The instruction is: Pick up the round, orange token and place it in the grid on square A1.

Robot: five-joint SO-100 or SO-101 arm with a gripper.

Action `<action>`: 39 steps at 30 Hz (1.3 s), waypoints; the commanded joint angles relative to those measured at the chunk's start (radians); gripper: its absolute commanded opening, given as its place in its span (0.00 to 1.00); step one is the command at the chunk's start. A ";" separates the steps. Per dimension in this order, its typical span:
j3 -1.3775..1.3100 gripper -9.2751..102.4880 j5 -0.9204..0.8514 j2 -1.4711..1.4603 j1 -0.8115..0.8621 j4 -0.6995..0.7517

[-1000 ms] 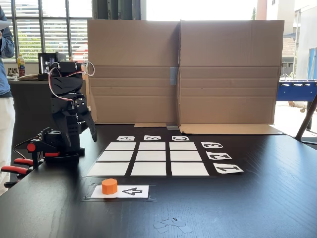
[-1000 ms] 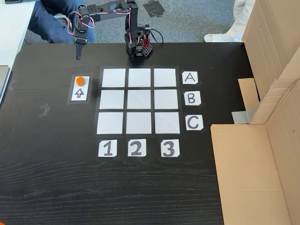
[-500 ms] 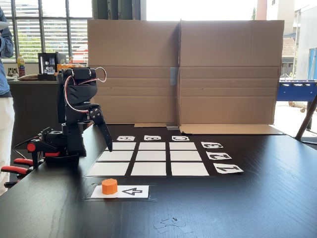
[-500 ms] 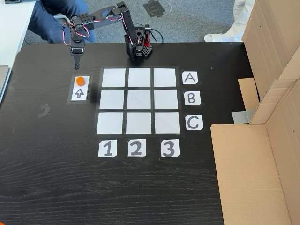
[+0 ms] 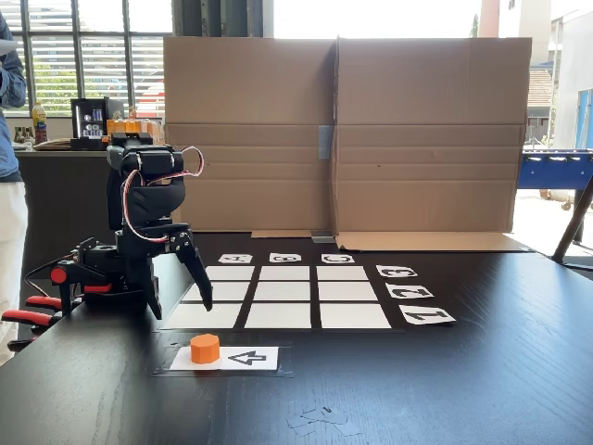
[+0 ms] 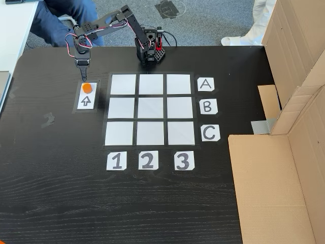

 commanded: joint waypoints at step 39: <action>-0.130 0.33 0.000 -0.195 -0.087 -0.037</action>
